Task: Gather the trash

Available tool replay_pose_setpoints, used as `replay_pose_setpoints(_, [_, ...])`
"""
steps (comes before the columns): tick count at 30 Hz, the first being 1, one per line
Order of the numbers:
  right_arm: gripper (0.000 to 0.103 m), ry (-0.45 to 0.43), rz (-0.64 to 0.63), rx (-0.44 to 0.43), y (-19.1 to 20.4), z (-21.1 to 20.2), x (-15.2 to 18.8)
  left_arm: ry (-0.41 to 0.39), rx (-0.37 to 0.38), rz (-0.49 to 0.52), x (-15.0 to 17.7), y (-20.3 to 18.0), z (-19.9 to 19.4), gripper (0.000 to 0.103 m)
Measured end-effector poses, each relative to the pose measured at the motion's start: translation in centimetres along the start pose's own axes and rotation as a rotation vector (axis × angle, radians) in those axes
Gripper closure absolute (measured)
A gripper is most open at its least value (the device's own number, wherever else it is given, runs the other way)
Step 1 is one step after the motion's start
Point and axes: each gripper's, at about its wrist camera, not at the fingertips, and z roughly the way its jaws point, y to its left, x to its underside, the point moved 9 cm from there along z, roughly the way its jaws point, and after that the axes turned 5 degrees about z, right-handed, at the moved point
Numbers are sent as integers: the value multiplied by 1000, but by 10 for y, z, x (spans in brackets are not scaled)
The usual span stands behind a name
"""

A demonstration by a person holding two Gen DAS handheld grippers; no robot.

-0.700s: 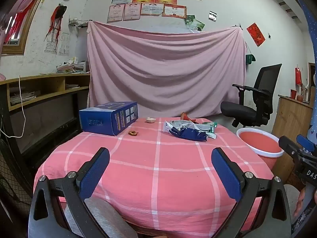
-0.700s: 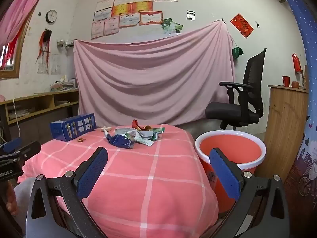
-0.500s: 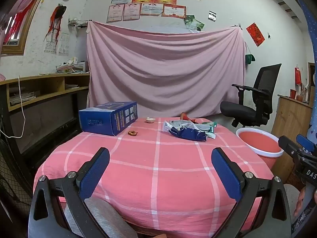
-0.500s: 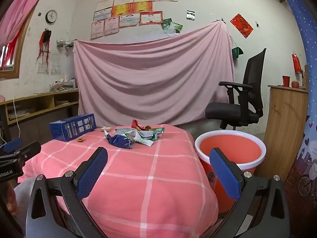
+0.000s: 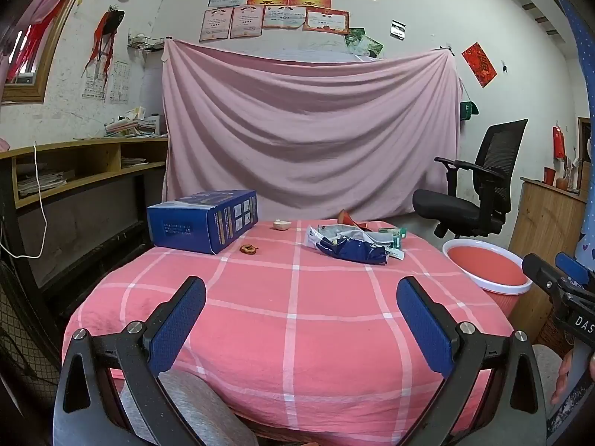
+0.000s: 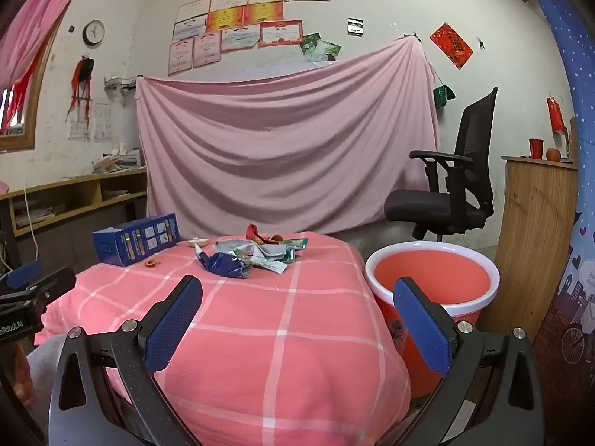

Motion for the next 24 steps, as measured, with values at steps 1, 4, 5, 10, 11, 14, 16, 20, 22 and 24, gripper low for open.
replay_pose_setpoints(1, [0, 0, 0, 0, 0, 0, 0, 1, 1, 0, 0, 0, 0, 2])
replay_pose_setpoints(4, [0, 3, 2, -2, -1, 0, 1, 1, 0, 0, 0, 0, 0, 2])
replay_pose_setpoints(5, [0, 4, 4, -3, 0, 1, 0, 0, -1, -1, 0, 0, 0, 2])
replay_pose_setpoints(10, [0, 5, 6, -4, -1, 1, 0, 2, -1, -1, 0, 0, 1, 2])
replay_pose_setpoints(11, [0, 5, 6, -4, -2, 1, -1, 1, 1, 0, 0, 0, 0, 2])
replay_pose_setpoints(14, [0, 6, 6, -5, -2, 1, -1, 0, 2, 0, 0, 0, 0, 2])
replay_pose_setpoints(16, [0, 6, 8, -4, -2, 1, 0, 1, 1, -1, 0, 0, 0, 2])
replay_pose_setpoints(20, [0, 6, 9, -5, -2, 1, 0, 1, 1, -1, 0, 0, 0, 2])
replay_pose_setpoints(22, [0, 7, 9, -5, -3, 2, 0, 1, 1, -2, 0, 0, 0, 2])
replay_pose_setpoints(24, [0, 7, 10, -5, -3, 1, 0, 1, 1, -1, 1, -1, 0, 2])
